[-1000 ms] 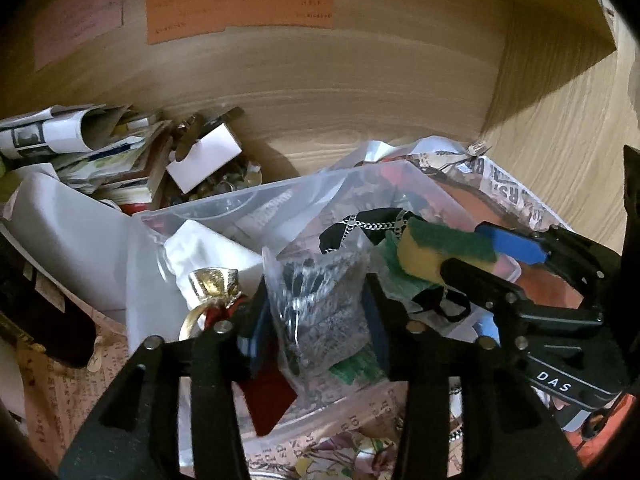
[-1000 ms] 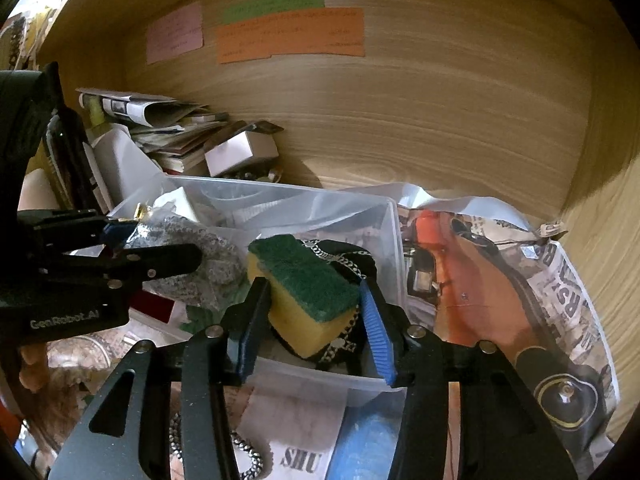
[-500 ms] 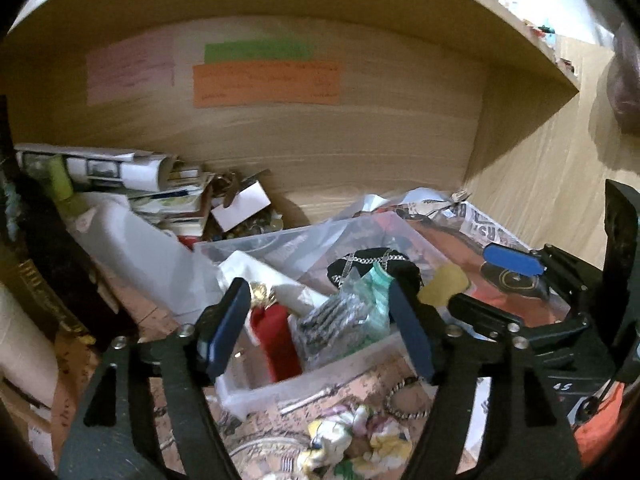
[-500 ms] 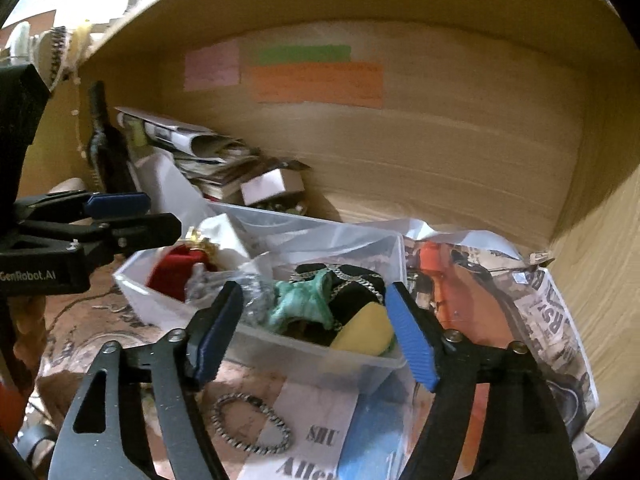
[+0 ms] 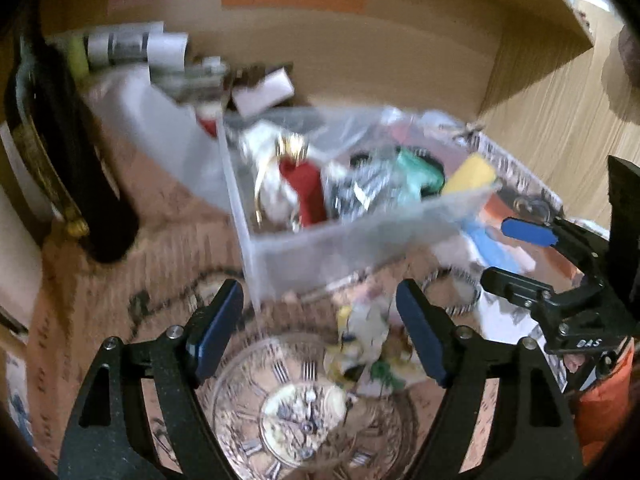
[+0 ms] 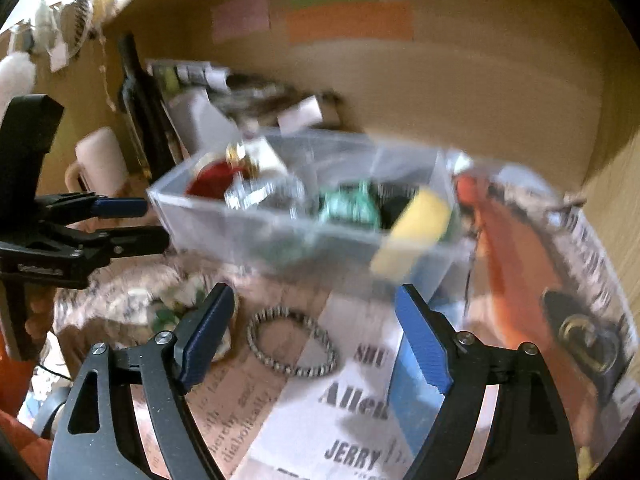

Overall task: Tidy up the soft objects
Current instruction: 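Grasp the floral cloth with the left tool while the right tool grasps the beaded ring, then carry the floral cloth and beaded ring into the box and open both tools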

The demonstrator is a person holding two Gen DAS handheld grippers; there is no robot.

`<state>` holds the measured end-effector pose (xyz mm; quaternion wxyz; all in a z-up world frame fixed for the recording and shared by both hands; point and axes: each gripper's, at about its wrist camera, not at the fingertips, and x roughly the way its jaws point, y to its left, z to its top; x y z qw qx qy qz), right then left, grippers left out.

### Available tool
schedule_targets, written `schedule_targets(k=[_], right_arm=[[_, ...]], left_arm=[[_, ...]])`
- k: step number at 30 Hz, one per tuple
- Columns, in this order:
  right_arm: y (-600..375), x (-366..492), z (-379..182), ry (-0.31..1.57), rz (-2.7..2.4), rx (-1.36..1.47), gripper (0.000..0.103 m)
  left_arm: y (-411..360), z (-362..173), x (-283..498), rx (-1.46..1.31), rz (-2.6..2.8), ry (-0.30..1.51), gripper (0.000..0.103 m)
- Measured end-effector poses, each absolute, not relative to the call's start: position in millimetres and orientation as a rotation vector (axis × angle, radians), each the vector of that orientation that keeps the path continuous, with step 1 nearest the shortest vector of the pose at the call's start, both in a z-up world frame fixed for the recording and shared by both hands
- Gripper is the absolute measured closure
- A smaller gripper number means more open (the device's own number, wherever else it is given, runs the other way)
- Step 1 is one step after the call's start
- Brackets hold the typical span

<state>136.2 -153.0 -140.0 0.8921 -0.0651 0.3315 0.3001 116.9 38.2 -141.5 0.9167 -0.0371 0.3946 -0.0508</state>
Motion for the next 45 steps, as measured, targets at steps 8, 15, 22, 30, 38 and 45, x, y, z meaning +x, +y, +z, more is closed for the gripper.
schedule_targets(k=[8,15,22,30,38,45], right_arm=[[-143,138,-169,0.807,0.671,-0.144,0.023],[-136,136,-178,0.834,0.684,-0.181,0.053],[-144,138,-178,0.831,0.672,-0.134,0.088],[-147,128,-163,0.760,0.660,-0.137,0.091],[-153,122,-130,0.659,0.659,-0.109,0.091],[-159,119,-98,0.548,0.657,-0.066,0.091]], left_arm=[[33,-176,118,-0.082,-0.135,0.910,0.024],[22,-186,122,-0.062,-0.152,0.920,0.047],[16,-181,119,-0.055,-0.190,0.901,0.083],[12,-151,107,-0.033,-0.183,0.799,0.090],[9,-109,99,-0.014,-0.184,0.673,0.091],[11,-68,100,-0.004,-0.156,0.562,0.091]])
